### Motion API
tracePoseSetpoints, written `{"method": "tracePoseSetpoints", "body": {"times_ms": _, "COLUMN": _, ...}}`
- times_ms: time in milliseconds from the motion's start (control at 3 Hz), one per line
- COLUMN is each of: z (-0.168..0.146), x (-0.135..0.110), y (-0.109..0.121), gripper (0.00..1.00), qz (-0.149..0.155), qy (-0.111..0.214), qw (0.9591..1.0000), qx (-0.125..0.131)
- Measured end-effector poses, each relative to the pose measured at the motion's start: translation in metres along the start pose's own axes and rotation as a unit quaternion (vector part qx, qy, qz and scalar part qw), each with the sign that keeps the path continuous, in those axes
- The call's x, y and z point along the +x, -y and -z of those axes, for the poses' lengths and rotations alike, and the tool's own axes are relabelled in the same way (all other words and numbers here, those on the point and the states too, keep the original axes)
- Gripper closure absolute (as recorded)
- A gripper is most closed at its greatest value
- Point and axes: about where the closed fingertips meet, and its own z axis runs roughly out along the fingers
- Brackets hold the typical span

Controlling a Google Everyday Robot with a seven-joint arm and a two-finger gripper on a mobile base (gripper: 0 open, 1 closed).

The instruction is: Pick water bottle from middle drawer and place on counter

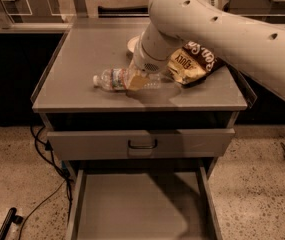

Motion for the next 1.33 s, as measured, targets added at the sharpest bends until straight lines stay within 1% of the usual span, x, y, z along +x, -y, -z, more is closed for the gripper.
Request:
{"method": "tracePoseSetpoints", "body": {"times_ms": 333, "z": -0.0078, "x": 0.0009, "y": -0.0114, "gripper": 0.97, "qz": 0.001, "qy": -0.007, "qw": 0.9999, "qx": -0.014}}
{"method": "tracePoseSetpoints", "body": {"times_ms": 1333, "z": -0.0078, "x": 0.0008, "y": -0.0115, "gripper": 0.26, "qz": 0.001, "qy": -0.007, "qw": 0.9999, "qx": -0.014}}
